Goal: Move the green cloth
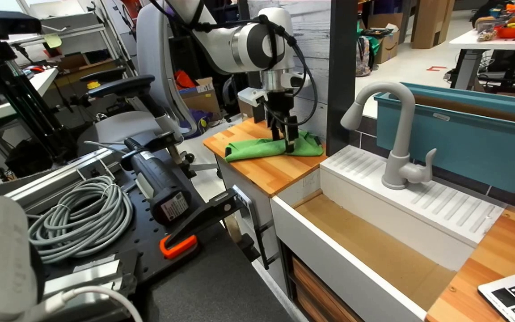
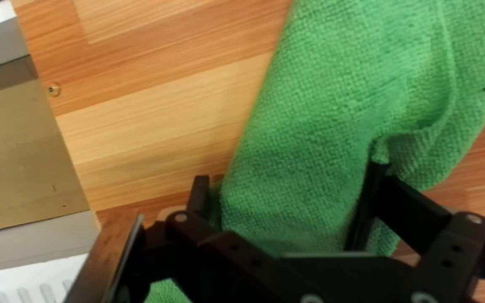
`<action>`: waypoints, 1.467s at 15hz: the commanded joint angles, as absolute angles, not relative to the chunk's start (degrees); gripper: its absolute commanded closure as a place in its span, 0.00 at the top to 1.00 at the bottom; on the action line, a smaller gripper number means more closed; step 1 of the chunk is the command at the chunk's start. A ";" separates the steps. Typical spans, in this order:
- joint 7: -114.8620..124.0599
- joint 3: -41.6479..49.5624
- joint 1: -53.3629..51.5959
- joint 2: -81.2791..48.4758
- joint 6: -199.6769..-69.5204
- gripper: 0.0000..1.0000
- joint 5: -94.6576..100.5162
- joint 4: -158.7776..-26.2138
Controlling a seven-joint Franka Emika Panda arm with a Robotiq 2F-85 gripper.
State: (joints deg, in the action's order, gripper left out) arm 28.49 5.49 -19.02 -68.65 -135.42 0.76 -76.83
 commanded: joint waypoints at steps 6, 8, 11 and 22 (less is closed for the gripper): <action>31.83 7.70 -18.55 -65.68 -135.56 1.00 1.00 -82.96; 31.78 7.23 -18.41 -64.40 -135.47 1.00 0.75 -83.98; 31.12 6.44 -18.65 -59.95 -134.53 1.00 0.62 -87.77; 30.67 3.75 -19.78 -45.51 -134.85 1.00 1.34 -99.77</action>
